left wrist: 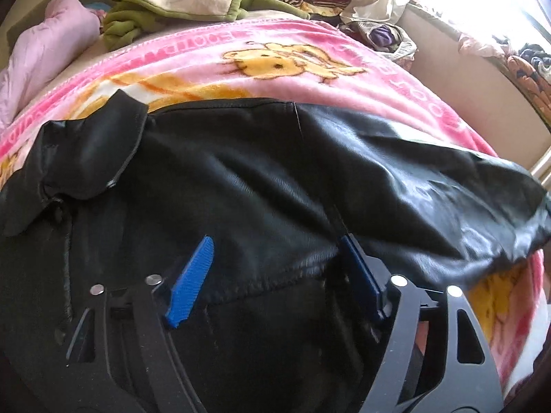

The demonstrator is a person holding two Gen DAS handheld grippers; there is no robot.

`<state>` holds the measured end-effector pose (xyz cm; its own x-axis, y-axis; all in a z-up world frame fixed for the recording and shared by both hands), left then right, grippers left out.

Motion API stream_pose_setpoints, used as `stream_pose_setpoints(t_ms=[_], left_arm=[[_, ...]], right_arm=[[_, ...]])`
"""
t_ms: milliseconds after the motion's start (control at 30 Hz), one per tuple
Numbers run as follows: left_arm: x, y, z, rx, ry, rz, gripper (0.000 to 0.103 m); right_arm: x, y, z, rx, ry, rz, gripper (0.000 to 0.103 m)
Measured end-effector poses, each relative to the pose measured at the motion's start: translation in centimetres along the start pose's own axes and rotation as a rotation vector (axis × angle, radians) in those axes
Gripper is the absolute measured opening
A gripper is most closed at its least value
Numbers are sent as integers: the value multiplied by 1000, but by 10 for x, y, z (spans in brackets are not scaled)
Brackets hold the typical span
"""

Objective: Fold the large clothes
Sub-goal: 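Grasp the sleeve cuff with the right tool and lift it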

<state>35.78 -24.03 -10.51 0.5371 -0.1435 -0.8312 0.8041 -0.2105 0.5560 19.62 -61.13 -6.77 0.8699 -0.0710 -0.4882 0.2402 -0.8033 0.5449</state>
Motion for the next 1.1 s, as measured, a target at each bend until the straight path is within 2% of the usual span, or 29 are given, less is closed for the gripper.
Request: stream_pose_setpoints(t_ms=[167, 400, 733, 1100], left_arm=[[-27, 1, -20, -20, -3, 16, 83], [-68, 10, -59, -60, 2, 38, 90], [-119, 12, -123, -182, -50, 79, 94], [-165, -5, -193, -334, -109, 134, 94]], right_arm=[[-26, 11, -51, -71, 89, 30, 9], [-58, 12, -140, -211, 204, 34, 7], [-83, -5, -243, -376, 344, 26, 6], [-99, -66, -341, -539, 498, -54, 6]])
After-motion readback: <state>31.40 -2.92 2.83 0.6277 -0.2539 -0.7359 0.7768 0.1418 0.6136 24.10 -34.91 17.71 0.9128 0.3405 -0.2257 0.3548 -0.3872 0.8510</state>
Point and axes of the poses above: each gripper's, at about its wrist camera, not at the fingertips, and x roughly the way its jaws point, z to its right, y to its top, the point moved 6 cm from there along x, roughly the way its jaws point, and after that the axes turned 6 degrees about y, right-handed, at the moved point
